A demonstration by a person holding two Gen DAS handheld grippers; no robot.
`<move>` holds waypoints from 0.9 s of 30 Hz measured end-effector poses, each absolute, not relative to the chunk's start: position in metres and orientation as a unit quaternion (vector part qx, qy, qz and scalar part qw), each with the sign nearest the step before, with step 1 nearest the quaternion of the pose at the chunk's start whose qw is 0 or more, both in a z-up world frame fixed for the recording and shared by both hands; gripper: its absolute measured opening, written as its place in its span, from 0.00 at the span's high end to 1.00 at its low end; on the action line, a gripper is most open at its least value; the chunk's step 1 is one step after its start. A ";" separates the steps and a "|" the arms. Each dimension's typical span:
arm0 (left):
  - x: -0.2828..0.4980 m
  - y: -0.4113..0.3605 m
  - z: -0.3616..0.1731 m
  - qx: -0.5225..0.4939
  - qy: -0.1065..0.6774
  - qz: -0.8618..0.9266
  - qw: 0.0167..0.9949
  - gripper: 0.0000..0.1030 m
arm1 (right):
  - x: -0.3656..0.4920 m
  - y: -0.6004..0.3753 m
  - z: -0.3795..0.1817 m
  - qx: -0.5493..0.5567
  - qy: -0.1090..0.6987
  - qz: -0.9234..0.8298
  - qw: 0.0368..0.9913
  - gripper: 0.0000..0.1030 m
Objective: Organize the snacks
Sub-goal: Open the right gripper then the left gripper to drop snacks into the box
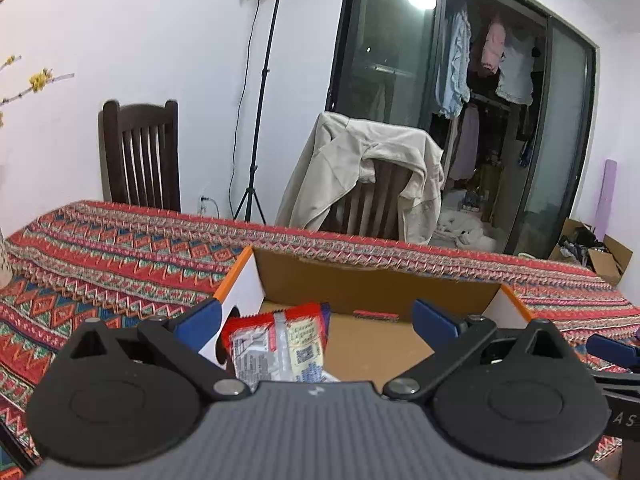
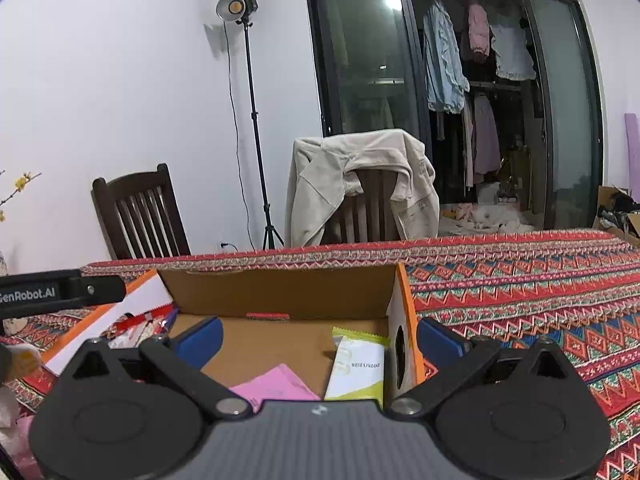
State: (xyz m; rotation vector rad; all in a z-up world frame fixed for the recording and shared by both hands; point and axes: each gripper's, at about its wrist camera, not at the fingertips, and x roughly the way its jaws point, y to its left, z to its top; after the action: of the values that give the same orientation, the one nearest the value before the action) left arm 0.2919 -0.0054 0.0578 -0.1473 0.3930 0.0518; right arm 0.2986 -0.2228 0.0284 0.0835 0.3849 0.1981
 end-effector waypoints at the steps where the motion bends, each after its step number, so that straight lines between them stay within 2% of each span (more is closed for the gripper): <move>1: 0.289 -0.006 0.062 -0.072 0.190 0.025 0.979 0.00 | 0.296 -0.223 0.031 0.041 0.188 0.098 0.976 0.00; 15: 0.248 -0.002 0.101 -0.074 0.181 0.035 0.980 0.00 | 0.259 -0.226 0.068 0.037 0.170 0.094 0.980 0.00; 27: 0.183 0.016 0.087 -0.074 0.203 0.033 0.976 0.00 | 0.186 -0.231 0.073 0.027 0.168 0.114 0.979 0.00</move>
State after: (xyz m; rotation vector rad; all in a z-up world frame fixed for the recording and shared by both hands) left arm 0.1833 0.0157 0.0872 -0.1489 0.4083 0.0659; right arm 0.1860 -0.2311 0.0734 0.0541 0.3385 0.2301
